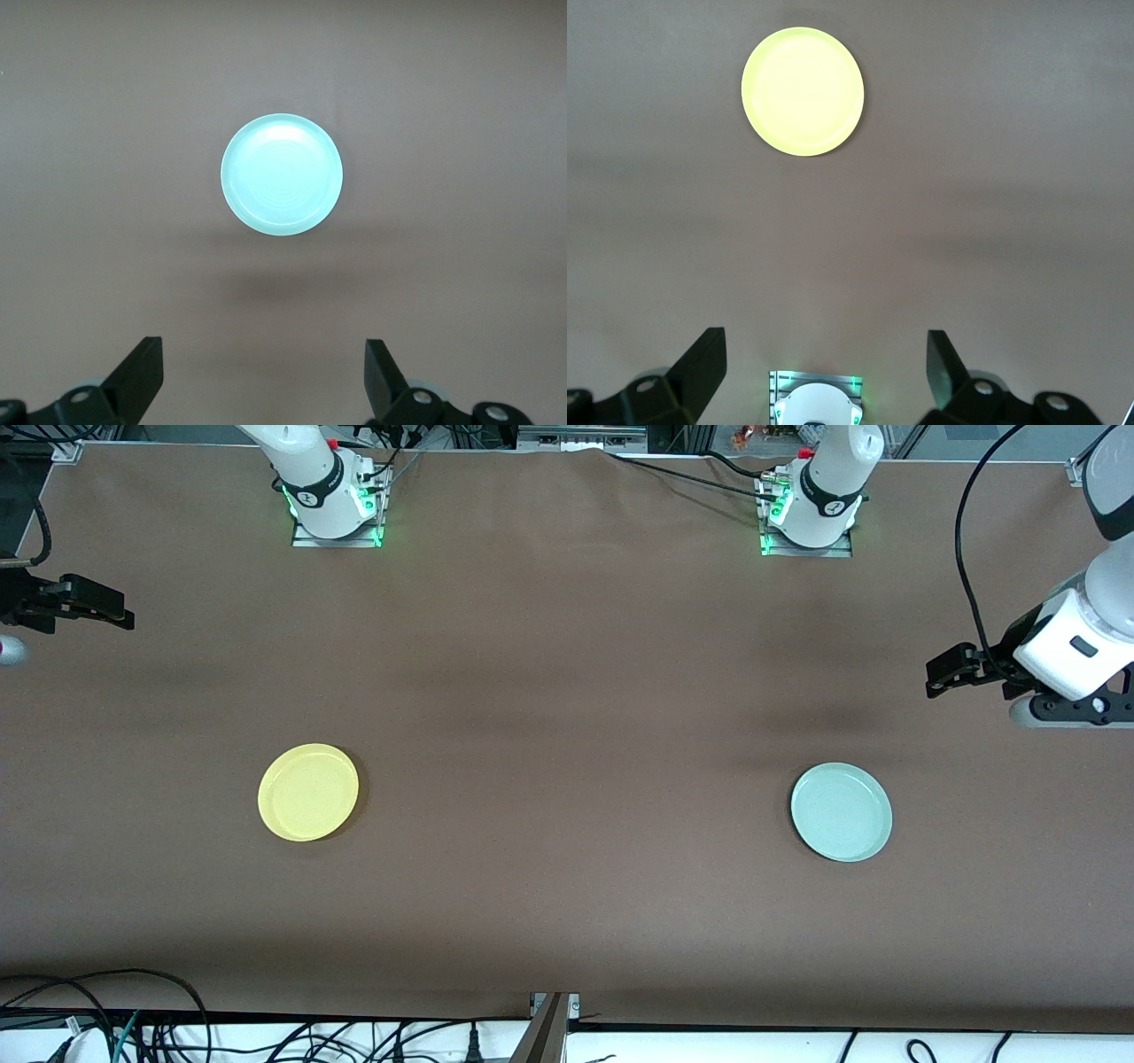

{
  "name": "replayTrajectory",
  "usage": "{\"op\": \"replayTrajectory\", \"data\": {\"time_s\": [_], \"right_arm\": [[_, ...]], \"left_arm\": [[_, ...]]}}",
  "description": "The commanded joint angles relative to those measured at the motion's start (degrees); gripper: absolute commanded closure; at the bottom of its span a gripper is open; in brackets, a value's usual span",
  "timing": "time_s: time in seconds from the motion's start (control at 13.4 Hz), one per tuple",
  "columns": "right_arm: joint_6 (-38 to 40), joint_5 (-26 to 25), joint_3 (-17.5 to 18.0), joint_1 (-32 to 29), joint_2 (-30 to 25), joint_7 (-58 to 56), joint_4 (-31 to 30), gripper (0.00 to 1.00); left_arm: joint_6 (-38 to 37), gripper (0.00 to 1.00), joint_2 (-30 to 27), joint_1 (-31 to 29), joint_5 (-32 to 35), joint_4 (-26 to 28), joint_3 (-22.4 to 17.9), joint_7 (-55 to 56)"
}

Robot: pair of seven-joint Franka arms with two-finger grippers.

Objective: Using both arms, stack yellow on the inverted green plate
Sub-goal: 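Reach the left gripper down to the rim of the green plate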

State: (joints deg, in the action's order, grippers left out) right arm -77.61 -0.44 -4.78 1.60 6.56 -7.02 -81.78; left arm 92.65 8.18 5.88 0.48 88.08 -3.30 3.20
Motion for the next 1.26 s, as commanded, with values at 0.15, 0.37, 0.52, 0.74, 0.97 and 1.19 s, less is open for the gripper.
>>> {"op": "replayTrajectory", "data": {"time_s": [0.15, 0.37, 0.52, 0.74, 0.97, 1.19], "right_arm": [[0.3, -0.4, 0.1, -0.4, 0.5, 0.0, 1.0, 0.0], [0.3, -0.4, 0.1, -0.4, 0.5, 0.0, 1.0, 0.0], [0.3, -0.4, 0.1, -0.5, 0.5, 0.0, 1.0, 0.0], [0.3, -0.4, 0.1, -0.5, 0.5, 0.0, 1.0, 0.0], [0.3, -0.4, 0.1, -0.5, 0.5, 0.0, 1.0, 0.0], [0.3, -0.4, 0.1, -0.5, 0.5, 0.0, 1.0, 0.0]], "left_arm": [[-1.4, 0.0, 7.4, -0.9, 1.9, -2.5, 0.0, 0.0], [5.0, 0.0, 14.6, -1.7, 1.2, -2.2, 0.1, 0.1], [10.7, 0.0, 19.9, -2.8, 1.2, -2.0, 0.1, 0.1], [22.4, 0.0, 24.2, -6.0, 1.5, 1.7, 0.1, -2.0], [33.9, 0.0, 25.2, -8.0, 1.3, 7.7, 0.1, -5.4], [42.7, 0.0, 24.8, -8.7, 1.4, 15.5, 0.2, -5.5]]}}
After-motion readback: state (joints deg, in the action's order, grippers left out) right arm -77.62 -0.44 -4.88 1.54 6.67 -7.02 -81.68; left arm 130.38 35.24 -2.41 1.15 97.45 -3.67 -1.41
